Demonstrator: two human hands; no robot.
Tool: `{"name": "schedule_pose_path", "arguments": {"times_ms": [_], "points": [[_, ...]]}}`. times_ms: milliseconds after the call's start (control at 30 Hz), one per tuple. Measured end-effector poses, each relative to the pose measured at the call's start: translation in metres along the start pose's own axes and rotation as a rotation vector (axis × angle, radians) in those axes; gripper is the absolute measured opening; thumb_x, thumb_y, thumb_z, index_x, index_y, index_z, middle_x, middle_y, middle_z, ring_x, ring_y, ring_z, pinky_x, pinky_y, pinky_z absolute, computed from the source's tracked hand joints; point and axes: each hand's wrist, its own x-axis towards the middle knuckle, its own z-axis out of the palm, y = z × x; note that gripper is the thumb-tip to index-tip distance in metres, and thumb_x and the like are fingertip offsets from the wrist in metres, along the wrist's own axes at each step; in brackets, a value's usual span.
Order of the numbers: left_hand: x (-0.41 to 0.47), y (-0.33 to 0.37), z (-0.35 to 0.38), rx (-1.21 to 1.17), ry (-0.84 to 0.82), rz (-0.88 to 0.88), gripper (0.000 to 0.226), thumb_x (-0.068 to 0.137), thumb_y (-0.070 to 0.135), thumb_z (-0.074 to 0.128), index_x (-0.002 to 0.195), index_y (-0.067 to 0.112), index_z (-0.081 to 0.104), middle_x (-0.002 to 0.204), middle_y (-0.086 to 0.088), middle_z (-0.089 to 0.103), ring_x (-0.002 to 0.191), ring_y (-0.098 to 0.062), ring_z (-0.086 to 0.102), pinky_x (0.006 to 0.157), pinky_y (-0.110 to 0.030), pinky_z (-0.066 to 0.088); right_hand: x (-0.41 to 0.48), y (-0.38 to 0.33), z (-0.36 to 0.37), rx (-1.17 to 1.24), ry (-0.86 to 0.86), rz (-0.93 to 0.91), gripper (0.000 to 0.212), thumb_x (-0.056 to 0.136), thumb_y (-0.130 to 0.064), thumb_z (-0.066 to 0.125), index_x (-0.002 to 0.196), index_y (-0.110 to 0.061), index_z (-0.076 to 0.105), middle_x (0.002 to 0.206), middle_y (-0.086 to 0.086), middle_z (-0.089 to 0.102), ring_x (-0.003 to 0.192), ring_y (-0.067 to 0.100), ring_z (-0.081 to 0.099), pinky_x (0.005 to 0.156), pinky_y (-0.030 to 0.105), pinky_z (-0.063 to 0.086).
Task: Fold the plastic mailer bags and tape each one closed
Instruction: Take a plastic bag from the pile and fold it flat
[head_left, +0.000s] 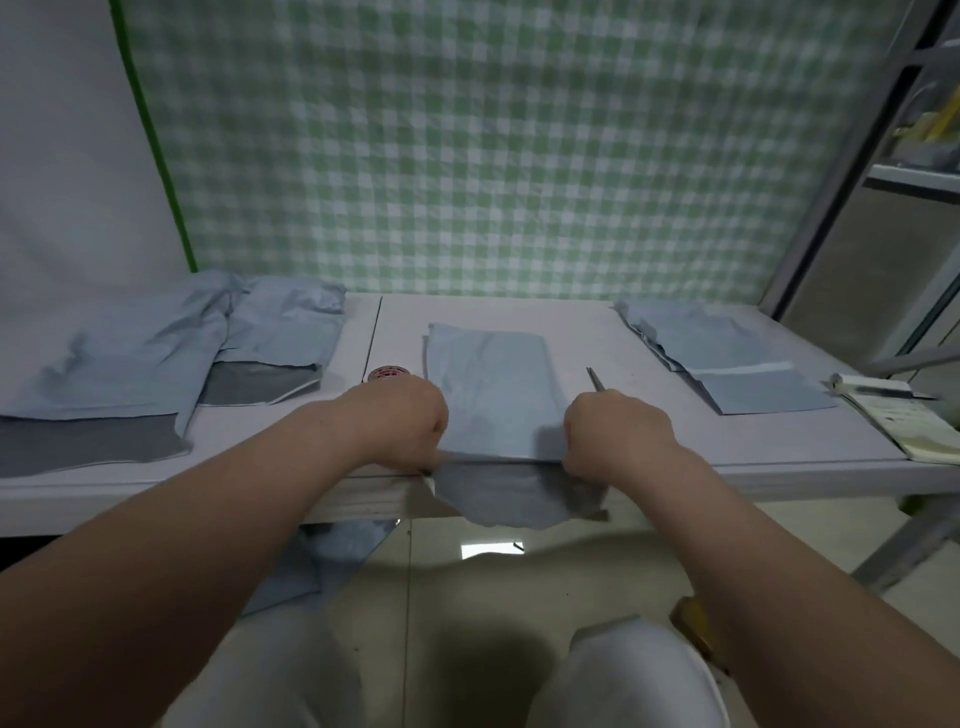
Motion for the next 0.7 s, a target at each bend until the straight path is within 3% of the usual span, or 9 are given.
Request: {"name": "schedule_pose_path", "arguments": {"times_ms": [67, 133, 200, 267, 367, 433, 533, 600, 700], "points": [[0.006, -0.003, -0.008, -0.087, -0.082, -0.012, 0.04, 0.09, 0.041, 0.052, 0.063, 0.012, 0.058, 0.064, -0.001, 0.052, 0.077, -0.022, 0.055, 0.066, -0.029, 0.042, 0.008, 0.003, -0.007, 0.044, -0.108, -0.002, 0.007, 0.078, -0.015, 0.053, 0.072, -0.015, 0.048, 0.076, -0.001, 0.047, 0.078, 0.025, 0.051, 0.067, 0.026, 0.038], [0.02, -0.006, -0.01, -0.185, 0.016, -0.018, 0.044, 0.096, 0.038, 0.044, 0.066, 0.009, 0.059, 0.067, -0.005, 0.054, 0.073, -0.022, 0.053, 0.065, -0.029, 0.039, 0.022, 0.005, -0.01, 0.175, -0.109, -0.011, 0.011, 0.078, -0.018, 0.05, 0.067, -0.016, 0.051, 0.075, 0.0, 0.052, 0.081, 0.026, 0.054, 0.067, 0.026, 0.039], [0.042, -0.009, -0.005, -0.223, 0.234, -0.004, 0.036, 0.098, 0.024, 0.041, 0.077, 0.003, 0.061, 0.081, -0.011, 0.061, 0.081, -0.025, 0.055, 0.07, -0.032, 0.039, 0.036, 0.003, -0.01, 0.304, 0.035, 0.006, 0.016, 0.081, -0.02, 0.048, 0.08, -0.013, 0.062, 0.089, 0.005, 0.061, 0.09, 0.028, 0.058, 0.069, 0.027, 0.041], [0.066, -0.009, 0.005, -0.257, 0.341, 0.001, 0.026, 0.096, 0.013, 0.039, 0.097, 0.003, 0.063, 0.106, -0.014, 0.063, 0.102, -0.031, 0.057, 0.085, -0.034, 0.042, 0.05, -0.004, -0.006, 0.376, 0.187, -0.003, 0.027, 0.087, -0.018, 0.046, 0.1, -0.008, 0.067, 0.107, 0.011, 0.065, 0.1, 0.031, 0.059, 0.075, 0.029, 0.044], [0.098, -0.004, 0.02, -0.287, 0.278, 0.0, 0.036, 0.098, 0.013, 0.035, 0.131, 0.0, 0.043, 0.14, -0.017, 0.041, 0.13, -0.031, 0.038, 0.103, -0.032, 0.028, 0.068, -0.022, 0.005, 0.479, 0.217, -0.088, 0.037, 0.097, -0.02, 0.041, 0.128, -0.004, 0.053, 0.134, 0.014, 0.052, 0.124, 0.03, 0.047, 0.099, 0.033, 0.037], [0.111, -0.001, 0.024, -0.339, 0.247, -0.016, 0.049, 0.1, 0.02, 0.034, 0.144, 0.0, 0.024, 0.153, -0.019, 0.02, 0.14, -0.031, 0.022, 0.113, -0.036, 0.021, 0.081, -0.031, 0.015, 0.519, 0.195, -0.12, 0.042, 0.099, -0.019, 0.038, 0.138, -0.002, 0.04, 0.146, 0.014, 0.039, 0.132, 0.027, 0.038, 0.105, 0.031, 0.029], [0.121, -0.001, 0.026, -0.412, 0.199, -0.086, 0.061, 0.101, 0.032, 0.032, 0.148, 0.002, 0.008, 0.154, -0.02, 0.01, 0.142, -0.031, 0.016, 0.114, -0.04, 0.02, 0.1, -0.034, 0.028, 0.583, 0.188, -0.115, 0.047, 0.099, -0.017, 0.037, 0.142, 0.001, 0.029, 0.151, 0.016, 0.025, 0.138, 0.028, 0.026, 0.109, 0.035, 0.026], [0.122, -0.002, 0.029, -0.387, 0.154, -0.142, 0.068, 0.1, 0.04, 0.029, 0.149, 0.005, -0.002, 0.156, -0.018, 0.005, 0.143, -0.032, 0.014, 0.114, -0.04, 0.016, 0.109, -0.034, 0.036, 0.596, 0.179, -0.106, 0.049, 0.098, -0.019, 0.036, 0.14, 0.003, 0.029, 0.149, 0.019, 0.025, 0.136, 0.031, 0.028, 0.107, 0.04, 0.031], [0.123, -0.005, 0.039, -0.28, 0.177, -0.185, 0.072, 0.099, 0.047, 0.025, 0.149, 0.004, -0.004, 0.156, -0.016, 0.009, 0.142, -0.03, 0.014, 0.113, -0.043, 0.014, 0.111, -0.036, 0.047, 0.53, 0.17, -0.109, 0.053, 0.098, -0.027, 0.034, 0.143, 0.001, 0.023, 0.152, 0.017, 0.018, 0.134, 0.031, 0.028, 0.106, 0.043, 0.031]]}}
